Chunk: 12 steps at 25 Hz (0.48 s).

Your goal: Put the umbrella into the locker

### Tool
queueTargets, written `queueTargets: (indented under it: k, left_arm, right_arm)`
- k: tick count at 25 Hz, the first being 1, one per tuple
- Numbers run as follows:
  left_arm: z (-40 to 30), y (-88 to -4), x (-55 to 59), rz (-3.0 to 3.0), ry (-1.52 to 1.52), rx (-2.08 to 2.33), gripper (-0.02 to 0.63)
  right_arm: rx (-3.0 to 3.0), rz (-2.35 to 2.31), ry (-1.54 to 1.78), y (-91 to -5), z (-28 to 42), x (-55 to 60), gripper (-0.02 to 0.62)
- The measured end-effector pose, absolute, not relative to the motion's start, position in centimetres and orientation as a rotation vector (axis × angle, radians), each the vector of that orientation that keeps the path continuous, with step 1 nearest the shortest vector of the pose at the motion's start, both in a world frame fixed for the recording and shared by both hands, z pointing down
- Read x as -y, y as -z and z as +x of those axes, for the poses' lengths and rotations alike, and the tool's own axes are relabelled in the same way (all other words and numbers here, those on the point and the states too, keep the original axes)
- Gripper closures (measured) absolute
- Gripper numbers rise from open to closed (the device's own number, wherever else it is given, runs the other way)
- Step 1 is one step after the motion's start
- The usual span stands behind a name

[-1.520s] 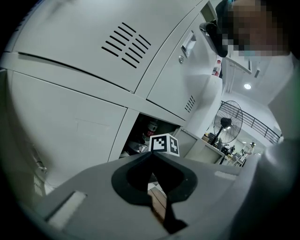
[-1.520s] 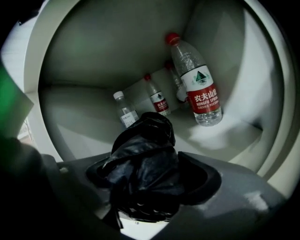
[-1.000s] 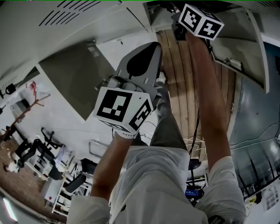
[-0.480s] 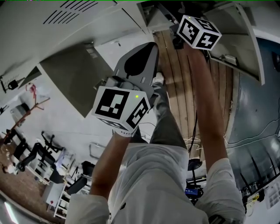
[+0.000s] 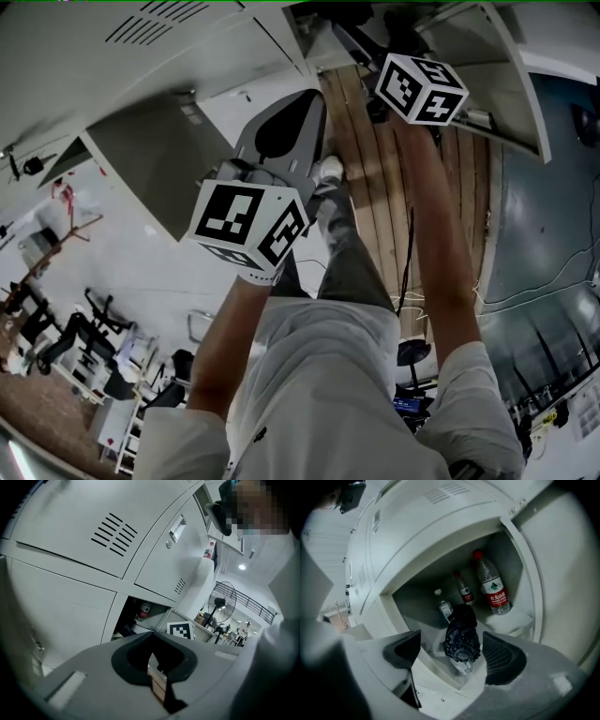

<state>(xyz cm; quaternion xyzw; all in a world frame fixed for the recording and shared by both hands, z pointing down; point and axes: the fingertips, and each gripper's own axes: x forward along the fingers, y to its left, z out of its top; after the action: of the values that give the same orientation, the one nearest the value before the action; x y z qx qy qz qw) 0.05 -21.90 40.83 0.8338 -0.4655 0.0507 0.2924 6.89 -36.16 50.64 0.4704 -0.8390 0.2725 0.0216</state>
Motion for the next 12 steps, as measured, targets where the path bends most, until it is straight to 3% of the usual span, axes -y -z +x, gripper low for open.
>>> queueTargets:
  k: [8,12]
  left_arm:
    - [-0.7,-40.5,20.5,2.211,-0.12,1.258,0.588]
    - [-1.5,-40.2,19.7,2.195,-0.103,1.275,0.588]
  right_arm:
    - [2.59,1.431,-0.801,-49.2,7.3,33.5,0.256]
    - [2.524,1.452,-0.74,-48.6,7.7,32.3,0.382]
